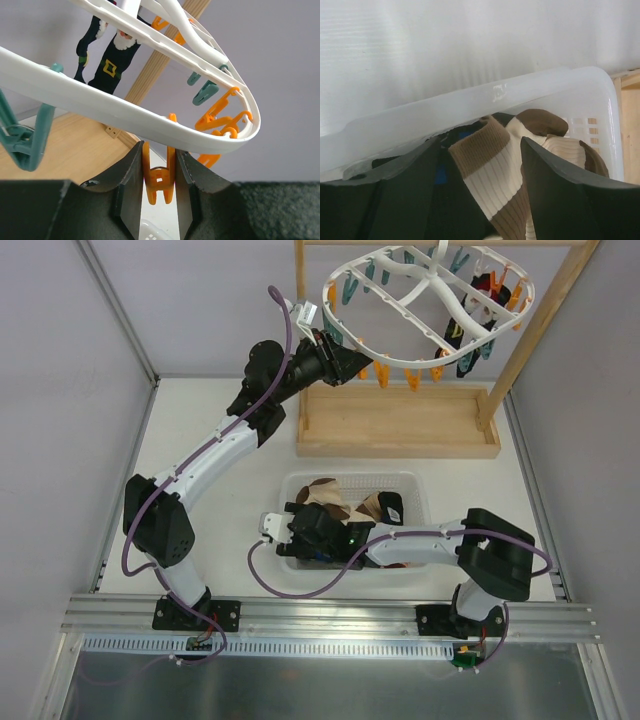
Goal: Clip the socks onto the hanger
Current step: Pick up the sock from the bin.
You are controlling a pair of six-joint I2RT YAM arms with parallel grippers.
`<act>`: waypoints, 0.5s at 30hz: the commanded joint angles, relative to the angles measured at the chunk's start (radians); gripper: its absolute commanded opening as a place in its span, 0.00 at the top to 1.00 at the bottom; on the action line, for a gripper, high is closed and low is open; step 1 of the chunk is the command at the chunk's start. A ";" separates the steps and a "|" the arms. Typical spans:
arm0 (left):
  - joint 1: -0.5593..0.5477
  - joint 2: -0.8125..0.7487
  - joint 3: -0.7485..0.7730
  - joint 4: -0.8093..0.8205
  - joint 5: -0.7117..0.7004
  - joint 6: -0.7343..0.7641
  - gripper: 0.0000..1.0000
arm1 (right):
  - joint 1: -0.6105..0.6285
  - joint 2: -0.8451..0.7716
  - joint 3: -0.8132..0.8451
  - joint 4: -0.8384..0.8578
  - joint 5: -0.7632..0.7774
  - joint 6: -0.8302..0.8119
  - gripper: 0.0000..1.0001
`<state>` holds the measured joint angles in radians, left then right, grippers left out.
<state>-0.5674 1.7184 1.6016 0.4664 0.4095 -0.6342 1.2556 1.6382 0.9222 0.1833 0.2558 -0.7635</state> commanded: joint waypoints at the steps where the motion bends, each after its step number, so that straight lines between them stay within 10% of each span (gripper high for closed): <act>1: 0.012 -0.054 0.006 0.012 0.003 0.007 1.00 | 0.008 0.017 0.049 0.056 0.075 -0.003 0.32; 15: 0.015 -0.048 -0.002 0.024 0.011 -0.001 1.00 | 0.005 -0.011 0.032 0.085 0.135 0.035 0.95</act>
<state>-0.5659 1.7180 1.6016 0.4664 0.4099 -0.6346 1.2575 1.6608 0.9241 0.2382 0.3630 -0.7506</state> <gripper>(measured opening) 0.263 0.093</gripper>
